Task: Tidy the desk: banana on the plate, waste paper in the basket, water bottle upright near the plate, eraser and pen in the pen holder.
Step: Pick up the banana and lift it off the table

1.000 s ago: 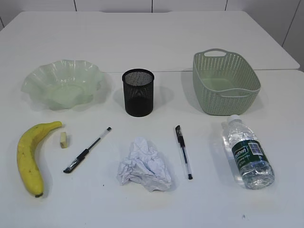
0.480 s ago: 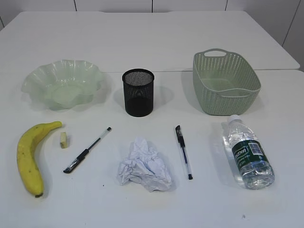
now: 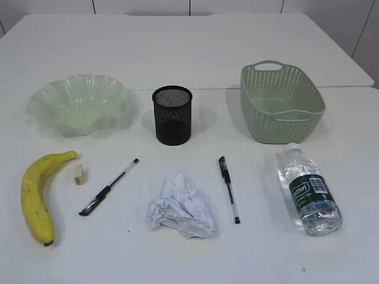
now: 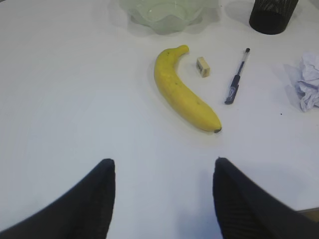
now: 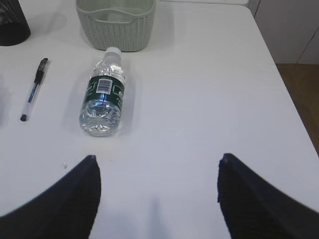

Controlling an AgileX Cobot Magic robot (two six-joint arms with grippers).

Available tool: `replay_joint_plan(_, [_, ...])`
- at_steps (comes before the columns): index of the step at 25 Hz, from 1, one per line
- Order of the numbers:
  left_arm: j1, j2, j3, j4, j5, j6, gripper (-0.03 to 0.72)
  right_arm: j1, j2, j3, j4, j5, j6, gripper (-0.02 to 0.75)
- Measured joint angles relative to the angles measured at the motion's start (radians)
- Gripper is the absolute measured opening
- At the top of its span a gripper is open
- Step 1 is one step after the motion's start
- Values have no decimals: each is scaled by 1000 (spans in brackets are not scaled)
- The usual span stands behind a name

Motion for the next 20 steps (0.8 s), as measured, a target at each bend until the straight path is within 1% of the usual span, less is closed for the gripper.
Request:
replay_joint_plan(4, [0, 6, -19, -11, -38, 0, 428, 0, 0, -4, 20, -10, 7, 549])
replay_joint_plan(7, [0, 55, -43, -23, -67, 0, 424, 0, 41, -10, 51, -27, 8, 549])
replay_joint_plan(10, [0, 165, -56, -25, -85, 0, 422, 0, 122, -24, 79, -60, 10, 549])
replay_joint_plan(14, [0, 327, -56, -25, -130, 0, 420, 0, 238, -50, 88, -99, 10, 549])
replay_joint_plan(20, [0, 562, -60, -25, -266, 0, 397, 0, 385, -93, 92, -189, 12, 549])
